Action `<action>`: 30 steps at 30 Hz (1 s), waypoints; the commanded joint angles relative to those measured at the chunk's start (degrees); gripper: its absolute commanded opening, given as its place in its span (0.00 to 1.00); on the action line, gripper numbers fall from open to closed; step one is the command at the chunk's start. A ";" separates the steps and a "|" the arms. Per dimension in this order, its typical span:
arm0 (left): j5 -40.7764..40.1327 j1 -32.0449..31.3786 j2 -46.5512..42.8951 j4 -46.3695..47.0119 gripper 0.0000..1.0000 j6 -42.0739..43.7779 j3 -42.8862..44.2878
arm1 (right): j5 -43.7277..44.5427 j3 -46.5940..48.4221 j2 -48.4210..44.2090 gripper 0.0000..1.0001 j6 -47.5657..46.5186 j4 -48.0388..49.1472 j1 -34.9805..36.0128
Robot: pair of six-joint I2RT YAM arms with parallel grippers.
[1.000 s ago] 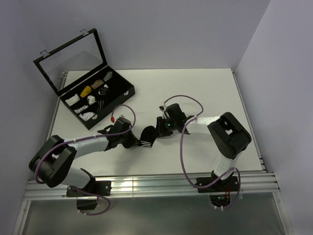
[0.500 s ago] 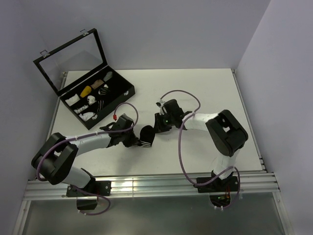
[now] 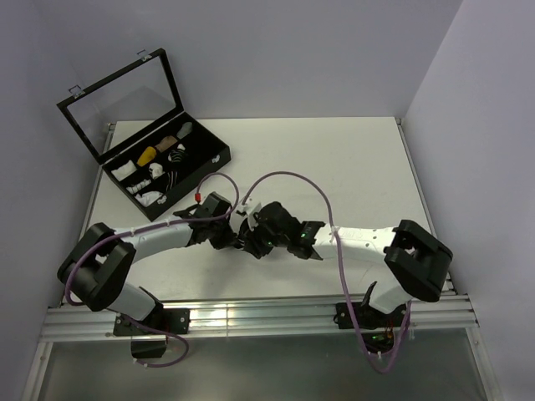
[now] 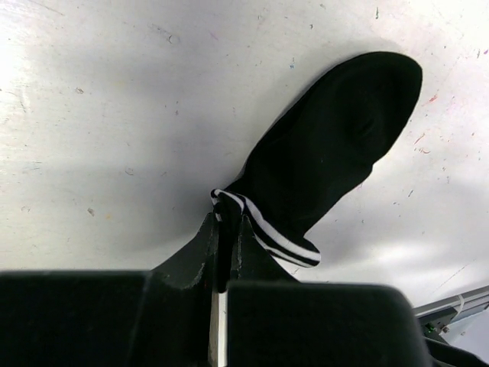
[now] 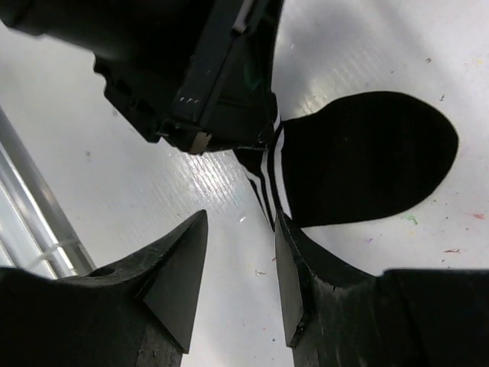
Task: Roll the socks
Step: Roll the sock at the center of the board.
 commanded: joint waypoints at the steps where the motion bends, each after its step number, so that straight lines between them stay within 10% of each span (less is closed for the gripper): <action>1: -1.73 -0.10 0.53 -2.11 0.00 1.68 1.81 | 6.38 -0.04 2.19 0.48 -4.72 3.06 3.25; 30: -0.41 -0.19 1.32 -2.46 0.00 3.08 2.16 | 15.97 3.92 6.68 0.48 -8.67 2.89 7.84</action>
